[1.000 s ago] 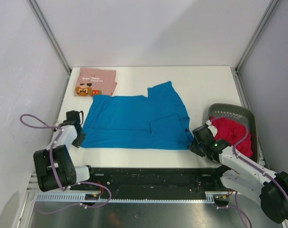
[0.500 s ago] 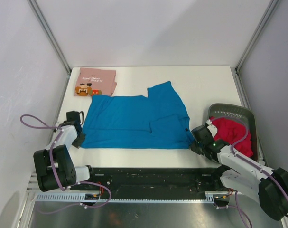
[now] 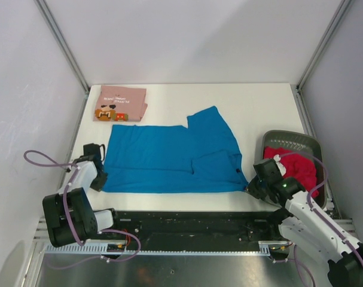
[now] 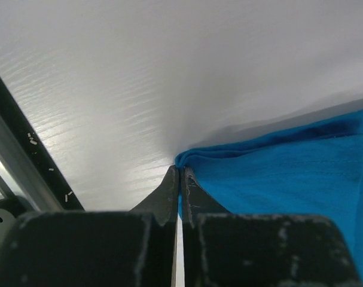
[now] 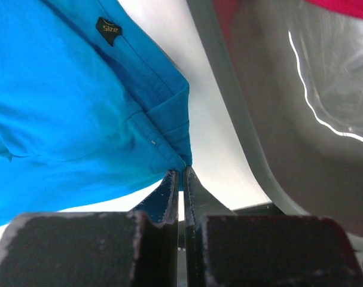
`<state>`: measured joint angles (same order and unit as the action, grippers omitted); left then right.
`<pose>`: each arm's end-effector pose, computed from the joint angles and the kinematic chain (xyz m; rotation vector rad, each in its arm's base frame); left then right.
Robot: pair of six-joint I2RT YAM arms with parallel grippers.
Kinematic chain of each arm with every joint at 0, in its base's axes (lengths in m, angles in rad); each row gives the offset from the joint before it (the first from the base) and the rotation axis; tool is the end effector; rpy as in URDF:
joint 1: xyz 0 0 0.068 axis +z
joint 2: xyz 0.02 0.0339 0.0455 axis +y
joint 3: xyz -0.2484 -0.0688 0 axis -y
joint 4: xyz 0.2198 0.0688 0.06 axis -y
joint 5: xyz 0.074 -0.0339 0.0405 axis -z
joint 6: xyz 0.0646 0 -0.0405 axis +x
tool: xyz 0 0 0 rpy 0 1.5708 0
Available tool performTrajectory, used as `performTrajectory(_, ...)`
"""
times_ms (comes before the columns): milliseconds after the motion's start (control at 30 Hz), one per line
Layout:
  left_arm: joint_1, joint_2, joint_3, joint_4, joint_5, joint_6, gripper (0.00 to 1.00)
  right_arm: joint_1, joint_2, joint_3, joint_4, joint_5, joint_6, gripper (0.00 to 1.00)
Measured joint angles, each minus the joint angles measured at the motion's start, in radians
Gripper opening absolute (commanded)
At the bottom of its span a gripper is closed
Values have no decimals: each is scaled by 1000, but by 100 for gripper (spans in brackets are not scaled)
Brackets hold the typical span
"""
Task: Fold and stack the t-shirts
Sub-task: Fold the flattened tshirt in 1/3 of the way
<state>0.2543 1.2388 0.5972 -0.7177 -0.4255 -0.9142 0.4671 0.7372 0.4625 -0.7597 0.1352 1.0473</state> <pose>0.1665 0.0708 0.1350 -1.5799 2.2742 0.4706 0.1240 0.0528 0.1600 0.8014 2.5130 0.3681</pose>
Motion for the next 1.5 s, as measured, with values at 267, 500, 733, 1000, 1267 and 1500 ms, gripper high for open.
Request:
performTrajectory(267,22,-95,-55,-52,1,-66,4,-5,-76,10,-171,-68,63,1)
performTrajectory(500,30,-146,-73,-84,2,-107,47,-6,-154,11,-250,-104,70,47)
performTrajectory(733,34,-198,28,-119,-8,-26,66,-5,-97,107,-243,-117,-47,52)
performTrajectory(1000,-54,-56,328,10,28,202,52,-8,266,361,21,-111,-285,51)
performTrajectory(1267,-202,452,657,148,127,402,38,-50,652,556,288,-177,-426,50)
performTrajectory(1500,-211,697,846,158,134,460,36,-89,781,652,368,-227,-481,49)
